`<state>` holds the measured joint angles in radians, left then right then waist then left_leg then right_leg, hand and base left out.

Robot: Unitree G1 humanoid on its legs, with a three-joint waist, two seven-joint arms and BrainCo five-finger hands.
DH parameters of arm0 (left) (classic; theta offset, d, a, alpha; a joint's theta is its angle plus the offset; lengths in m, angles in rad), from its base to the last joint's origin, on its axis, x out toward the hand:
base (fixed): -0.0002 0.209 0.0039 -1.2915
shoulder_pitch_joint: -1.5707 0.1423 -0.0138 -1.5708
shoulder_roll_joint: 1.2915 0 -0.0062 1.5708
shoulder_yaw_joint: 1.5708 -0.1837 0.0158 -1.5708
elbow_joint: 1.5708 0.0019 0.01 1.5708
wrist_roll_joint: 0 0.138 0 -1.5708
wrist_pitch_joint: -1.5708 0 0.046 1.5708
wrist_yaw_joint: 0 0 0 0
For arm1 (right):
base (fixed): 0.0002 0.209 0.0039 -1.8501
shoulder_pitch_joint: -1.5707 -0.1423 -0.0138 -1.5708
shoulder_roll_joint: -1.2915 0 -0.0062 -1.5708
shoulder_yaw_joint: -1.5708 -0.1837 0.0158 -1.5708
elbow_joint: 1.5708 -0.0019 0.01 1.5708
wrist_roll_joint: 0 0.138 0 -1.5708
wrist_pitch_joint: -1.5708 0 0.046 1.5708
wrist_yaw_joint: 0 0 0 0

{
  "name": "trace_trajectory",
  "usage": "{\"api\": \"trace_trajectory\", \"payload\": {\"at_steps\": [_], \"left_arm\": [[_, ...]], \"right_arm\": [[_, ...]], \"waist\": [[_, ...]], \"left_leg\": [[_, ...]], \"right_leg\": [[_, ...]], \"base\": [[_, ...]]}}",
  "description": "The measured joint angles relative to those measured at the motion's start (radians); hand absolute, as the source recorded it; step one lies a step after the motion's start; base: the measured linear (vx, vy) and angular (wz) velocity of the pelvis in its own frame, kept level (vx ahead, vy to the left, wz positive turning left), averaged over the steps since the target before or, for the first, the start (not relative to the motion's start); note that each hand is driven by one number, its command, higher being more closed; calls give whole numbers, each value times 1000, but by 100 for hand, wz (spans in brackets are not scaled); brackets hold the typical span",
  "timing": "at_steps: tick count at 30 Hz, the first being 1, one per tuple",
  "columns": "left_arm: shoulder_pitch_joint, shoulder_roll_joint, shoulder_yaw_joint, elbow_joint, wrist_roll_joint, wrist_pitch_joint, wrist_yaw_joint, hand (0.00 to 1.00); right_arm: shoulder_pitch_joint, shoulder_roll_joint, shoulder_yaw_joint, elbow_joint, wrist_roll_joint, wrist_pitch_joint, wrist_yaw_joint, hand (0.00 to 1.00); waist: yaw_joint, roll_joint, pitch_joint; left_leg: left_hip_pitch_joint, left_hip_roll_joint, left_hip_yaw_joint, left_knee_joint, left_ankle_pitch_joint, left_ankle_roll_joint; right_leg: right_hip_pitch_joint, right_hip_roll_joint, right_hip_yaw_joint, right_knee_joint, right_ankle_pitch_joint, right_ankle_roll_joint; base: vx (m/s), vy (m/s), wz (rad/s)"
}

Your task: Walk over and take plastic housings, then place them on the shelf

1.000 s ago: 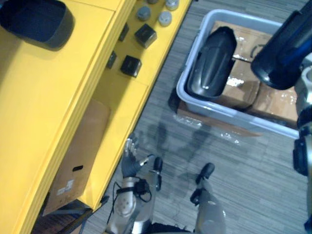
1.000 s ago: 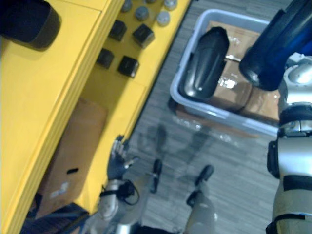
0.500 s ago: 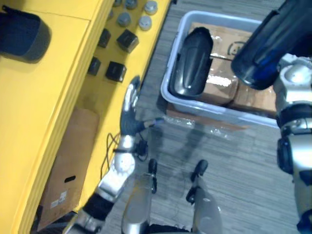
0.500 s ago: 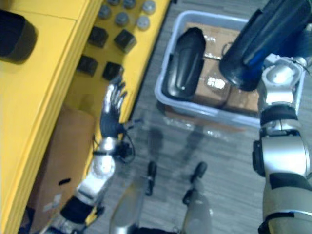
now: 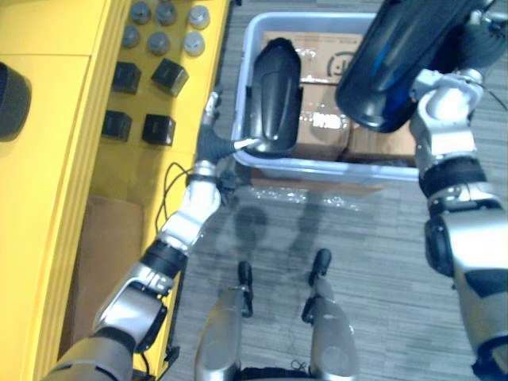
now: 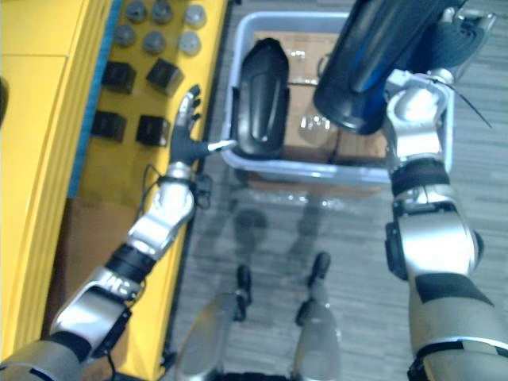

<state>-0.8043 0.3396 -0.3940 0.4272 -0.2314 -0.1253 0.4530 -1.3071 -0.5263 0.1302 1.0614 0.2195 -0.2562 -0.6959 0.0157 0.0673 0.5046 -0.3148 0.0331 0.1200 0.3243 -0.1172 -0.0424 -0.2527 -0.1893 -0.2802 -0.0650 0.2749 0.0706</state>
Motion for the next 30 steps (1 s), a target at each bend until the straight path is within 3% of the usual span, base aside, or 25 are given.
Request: {"api": "trace_trajectory", "payload": {"at_steps": [7,9,10,11,15,20,30], "left_arm": [[-75,0,0,70,-20,48,-35,0],[-93,0,0,76,-76,67,-49,0],[-161,-3,0,152,-190,127,-87,0],[-163,-3,0,154,-197,132,-91,0],[-180,-5,0,179,-206,150,-109,0],[-247,-10,0,216,-350,153,-196,0],[-275,-63,-21,243,-397,141,-253,0]], "right_arm": [[-3,44,1,-2,-5,0,22,100],[-5,56,1,-9,-7,3,24,100],[-30,95,9,-22,-31,22,50,100],[-35,100,9,-22,-39,22,57,100],[-37,110,9,-22,-40,25,63,100],[-38,150,19,-22,-48,54,84,100],[-42,187,61,-22,-77,67,91,100]], "waist": [[-5,0,0],[-7,0,0],[-18,-14,1],[-20,-15,1],[-21,-15,1],[-24,-15,1],[-23,-15,1]], "left_leg": [[0,2,6,17,0,0],[0,3,6,19,0,0],[7,8,9,26,0,0],[8,8,10,26,0,0],[15,9,12,24,0,0],[18,9,11,24,0,0],[10,8,9,20,0,-1]], "right_leg": [[1,4,8,0,7,-6],[3,4,8,0,8,-7],[12,4,9,0,12,-9],[12,4,10,0,12,-9],[18,4,10,0,12,-9],[22,3,9,-1,14,-7],[19,4,7,-12,17,-6]], "base": [[-28,0,-4],[-34,1,-2],[-62,3,-4],[-60,4,-4],[0,0,0],[0,0,0],[0,0,0]]}}
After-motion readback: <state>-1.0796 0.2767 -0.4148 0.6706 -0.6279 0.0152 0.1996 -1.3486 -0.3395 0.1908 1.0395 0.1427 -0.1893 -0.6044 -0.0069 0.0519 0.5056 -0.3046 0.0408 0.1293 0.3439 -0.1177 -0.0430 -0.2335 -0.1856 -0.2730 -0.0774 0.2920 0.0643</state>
